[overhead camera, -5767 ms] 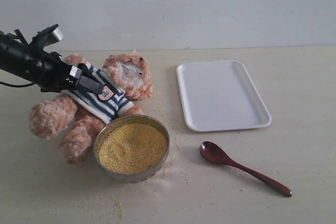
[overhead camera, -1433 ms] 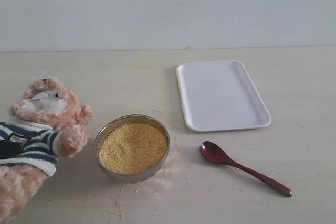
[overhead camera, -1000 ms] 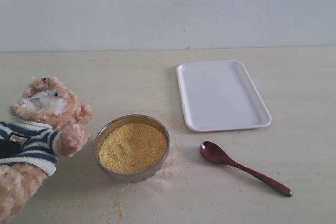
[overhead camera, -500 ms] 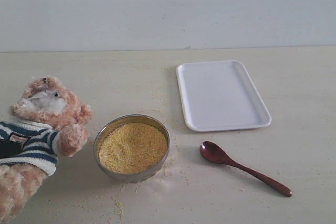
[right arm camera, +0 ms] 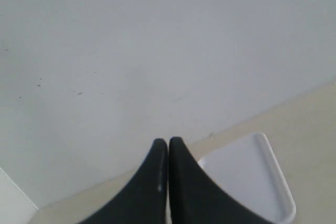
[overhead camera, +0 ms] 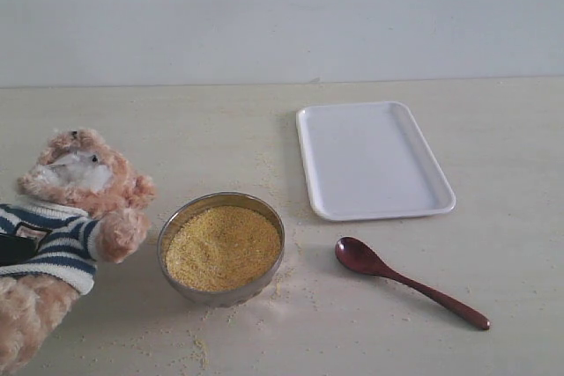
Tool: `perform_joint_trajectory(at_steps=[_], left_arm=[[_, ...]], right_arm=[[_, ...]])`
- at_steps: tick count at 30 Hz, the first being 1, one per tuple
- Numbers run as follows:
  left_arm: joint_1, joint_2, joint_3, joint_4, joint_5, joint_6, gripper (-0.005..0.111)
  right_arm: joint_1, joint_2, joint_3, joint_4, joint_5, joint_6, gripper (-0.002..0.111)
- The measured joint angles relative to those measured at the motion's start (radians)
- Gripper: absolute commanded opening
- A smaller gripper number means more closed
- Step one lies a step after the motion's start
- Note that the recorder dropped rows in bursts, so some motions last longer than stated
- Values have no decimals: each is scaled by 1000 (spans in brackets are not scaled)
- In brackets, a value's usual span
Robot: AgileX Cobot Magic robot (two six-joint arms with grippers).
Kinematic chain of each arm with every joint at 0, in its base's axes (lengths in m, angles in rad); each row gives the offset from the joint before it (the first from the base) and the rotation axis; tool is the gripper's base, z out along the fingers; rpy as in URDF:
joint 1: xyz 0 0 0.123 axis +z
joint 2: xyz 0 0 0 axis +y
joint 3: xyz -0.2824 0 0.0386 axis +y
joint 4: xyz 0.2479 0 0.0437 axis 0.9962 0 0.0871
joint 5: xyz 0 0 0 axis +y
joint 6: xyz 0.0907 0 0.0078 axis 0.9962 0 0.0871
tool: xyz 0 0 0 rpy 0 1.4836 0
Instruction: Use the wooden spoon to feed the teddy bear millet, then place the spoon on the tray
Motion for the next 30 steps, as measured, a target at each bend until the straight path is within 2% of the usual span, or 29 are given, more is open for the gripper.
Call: perform_joint_trajectory(at_steps=[5, 9, 11, 15, 16, 17, 23, 26, 30], left_arm=[[0, 0, 0, 0, 0, 0, 5], [0, 0, 0, 0, 0, 0, 5], [0, 0, 0, 0, 0, 0, 5], [0, 0, 0, 0, 0, 0, 5], [0, 0, 0, 0, 0, 0, 5], [0, 0, 0, 0, 0, 0, 5], [0, 0, 0, 0, 0, 0, 5], [0, 0, 0, 0, 0, 0, 5], [0, 0, 0, 0, 0, 0, 5]], right_arm=[[0, 0, -84, 5, -2, -130, 0], [15, 16, -101, 1, 178, -258, 3], [53, 57, -101, -16, 253, -328, 12], [128, 203, -126, -136, 360, -378, 54], [151, 257, -134, -181, 374, -387, 62], [167, 293, -138, -211, 377, -397, 65], [286, 543, -179, -352, 318, -472, 50], [347, 658, -176, -393, 245, -532, 50], [404, 794, -147, -482, 42, -577, 50]])
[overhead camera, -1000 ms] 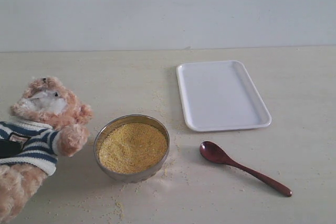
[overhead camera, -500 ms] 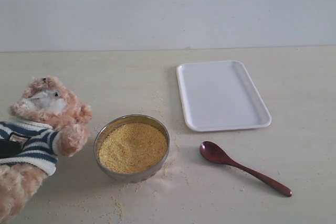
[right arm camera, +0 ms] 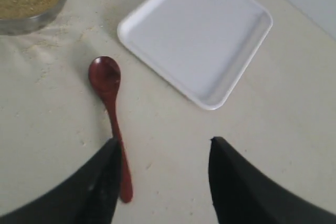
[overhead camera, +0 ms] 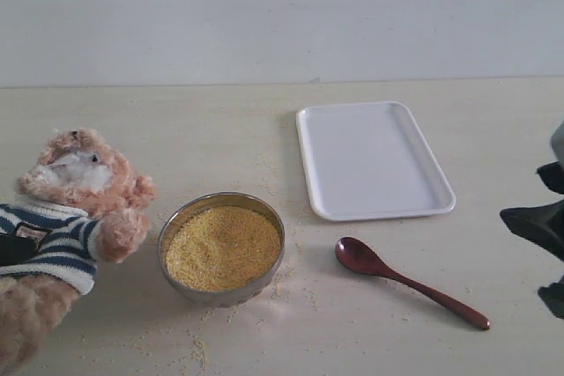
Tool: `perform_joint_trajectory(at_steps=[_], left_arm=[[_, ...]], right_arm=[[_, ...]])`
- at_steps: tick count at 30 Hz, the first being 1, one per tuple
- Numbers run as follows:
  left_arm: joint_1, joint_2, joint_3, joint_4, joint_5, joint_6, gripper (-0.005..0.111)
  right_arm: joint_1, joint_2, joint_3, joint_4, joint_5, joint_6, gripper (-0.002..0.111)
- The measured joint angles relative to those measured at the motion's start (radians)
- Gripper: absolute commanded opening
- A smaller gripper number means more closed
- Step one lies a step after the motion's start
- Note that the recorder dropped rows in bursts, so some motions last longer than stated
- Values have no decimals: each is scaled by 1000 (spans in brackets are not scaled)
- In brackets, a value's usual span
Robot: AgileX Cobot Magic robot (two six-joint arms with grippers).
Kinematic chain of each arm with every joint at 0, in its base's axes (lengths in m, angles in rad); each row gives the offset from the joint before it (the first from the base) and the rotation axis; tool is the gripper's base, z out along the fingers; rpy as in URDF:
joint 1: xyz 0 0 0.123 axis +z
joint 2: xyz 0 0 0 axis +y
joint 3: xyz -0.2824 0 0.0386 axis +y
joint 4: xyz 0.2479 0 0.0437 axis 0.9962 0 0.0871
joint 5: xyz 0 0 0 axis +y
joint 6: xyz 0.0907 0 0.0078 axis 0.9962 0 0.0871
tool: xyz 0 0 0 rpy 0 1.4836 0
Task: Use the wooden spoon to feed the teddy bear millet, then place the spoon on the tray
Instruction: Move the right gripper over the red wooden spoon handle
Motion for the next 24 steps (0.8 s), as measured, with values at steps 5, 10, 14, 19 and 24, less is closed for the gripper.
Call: perform_joint_trajectory(at_steps=[5, 10, 14, 19, 24], left_arm=[[0, 0, 0, 0, 0, 0, 5], [0, 0, 0, 0, 0, 0, 5], [0, 0, 0, 0, 0, 0, 5], [0, 0, 0, 0, 0, 0, 5], [0, 0, 0, 0, 0, 0, 5]], right_arm=[[24, 125, 69, -32, -244, -10, 50], [24, 211, 204, -15, -510, -10, 50], [24, 258, 294, -8, -622, -10, 50], [24, 350, 312, -8, -656, -3, 50], [91, 464, 312, -8, -728, 79, 55]])
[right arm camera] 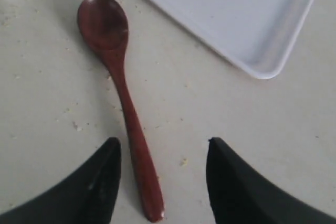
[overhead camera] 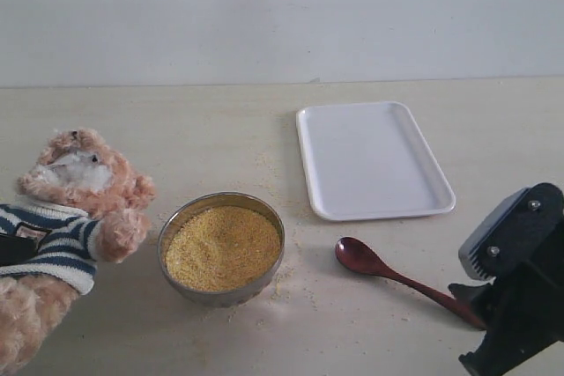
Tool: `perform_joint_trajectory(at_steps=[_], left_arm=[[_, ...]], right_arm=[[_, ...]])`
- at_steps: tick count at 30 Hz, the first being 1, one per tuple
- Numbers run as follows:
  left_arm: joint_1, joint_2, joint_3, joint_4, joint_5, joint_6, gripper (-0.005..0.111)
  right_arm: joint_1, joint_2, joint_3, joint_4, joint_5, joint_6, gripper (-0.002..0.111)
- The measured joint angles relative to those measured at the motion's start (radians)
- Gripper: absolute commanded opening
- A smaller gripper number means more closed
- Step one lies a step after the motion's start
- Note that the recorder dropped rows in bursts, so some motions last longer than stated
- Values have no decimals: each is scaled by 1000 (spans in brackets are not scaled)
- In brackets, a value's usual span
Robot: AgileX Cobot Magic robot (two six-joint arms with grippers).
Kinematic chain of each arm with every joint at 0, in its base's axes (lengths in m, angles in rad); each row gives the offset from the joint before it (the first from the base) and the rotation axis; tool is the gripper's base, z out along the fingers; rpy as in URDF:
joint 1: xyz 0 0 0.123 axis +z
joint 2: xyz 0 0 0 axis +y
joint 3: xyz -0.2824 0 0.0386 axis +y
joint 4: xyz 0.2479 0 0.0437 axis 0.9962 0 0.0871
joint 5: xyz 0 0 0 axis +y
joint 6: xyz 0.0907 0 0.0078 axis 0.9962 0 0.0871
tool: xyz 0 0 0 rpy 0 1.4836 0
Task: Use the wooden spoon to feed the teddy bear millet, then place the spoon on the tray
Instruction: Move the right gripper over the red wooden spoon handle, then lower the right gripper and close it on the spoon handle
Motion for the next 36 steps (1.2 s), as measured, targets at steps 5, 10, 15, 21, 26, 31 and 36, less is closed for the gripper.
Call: perform_joint_trajectory(at_steps=[5, 10, 15, 21, 26, 31, 36], left_arm=[[0, 0, 0, 0, 0, 0, 5], [0, 0, 0, 0, 0, 0, 5], [0, 0, 0, 0, 0, 0, 5], [0, 0, 0, 0, 0, 0, 5], [0, 0, 0, 0, 0, 0, 5], [0, 0, 0, 0, 0, 0, 5], [0, 0, 0, 0, 0, 0, 5]], right_arm=[[34, 117, 0, 0, -83, 2, 69], [34, 243, -9, 4, -148, 5, 69], [34, 337, -49, 4, -149, 5, 69], [34, 402, -83, 8, -190, 65, 39], [34, 391, -86, 8, -126, 271, 28], [34, 304, -84, 12, -47, 343, 28], [34, 269, -145, 12, 66, 343, 28]])
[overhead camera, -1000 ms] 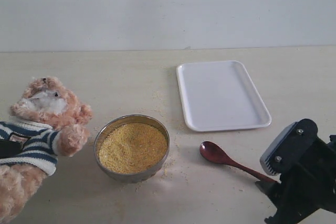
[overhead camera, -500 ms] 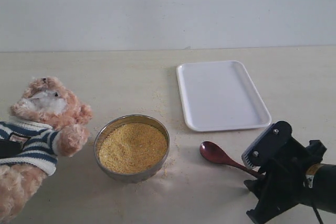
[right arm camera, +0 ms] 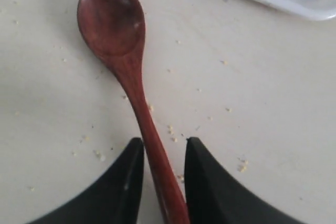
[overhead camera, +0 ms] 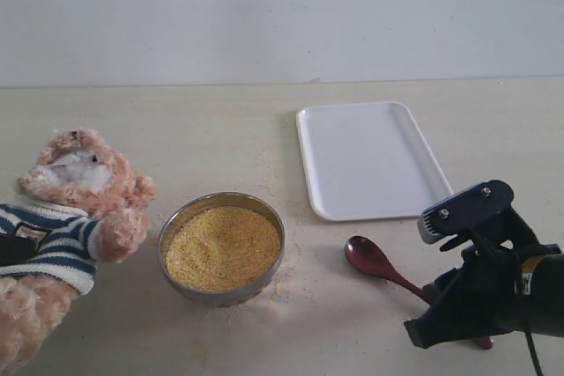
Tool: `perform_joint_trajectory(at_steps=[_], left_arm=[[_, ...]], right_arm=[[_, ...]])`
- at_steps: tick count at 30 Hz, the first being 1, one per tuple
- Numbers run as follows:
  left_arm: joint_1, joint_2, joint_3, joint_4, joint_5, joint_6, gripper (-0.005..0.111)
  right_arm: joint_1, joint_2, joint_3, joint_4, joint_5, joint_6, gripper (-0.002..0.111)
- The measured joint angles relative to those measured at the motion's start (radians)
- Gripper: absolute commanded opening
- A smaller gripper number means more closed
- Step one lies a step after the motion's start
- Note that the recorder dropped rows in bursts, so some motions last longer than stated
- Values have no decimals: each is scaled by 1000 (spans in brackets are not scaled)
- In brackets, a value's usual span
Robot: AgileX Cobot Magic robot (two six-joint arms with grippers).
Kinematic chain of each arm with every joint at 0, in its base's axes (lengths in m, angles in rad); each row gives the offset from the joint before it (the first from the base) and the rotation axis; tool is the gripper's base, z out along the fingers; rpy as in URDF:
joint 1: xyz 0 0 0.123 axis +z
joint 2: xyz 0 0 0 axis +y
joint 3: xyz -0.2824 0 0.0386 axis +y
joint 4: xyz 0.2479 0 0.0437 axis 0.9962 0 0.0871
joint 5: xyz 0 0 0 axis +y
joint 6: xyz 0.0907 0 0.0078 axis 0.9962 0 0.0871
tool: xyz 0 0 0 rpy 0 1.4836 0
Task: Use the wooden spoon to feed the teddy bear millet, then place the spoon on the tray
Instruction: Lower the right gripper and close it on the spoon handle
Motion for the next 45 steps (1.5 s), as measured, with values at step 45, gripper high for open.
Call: perform_joint_trajectory(at_steps=[45], left_arm=[[0, 0, 0, 0, 0, 0, 5]], right_arm=[[-36, 15, -147, -43, 367, -222, 55]])
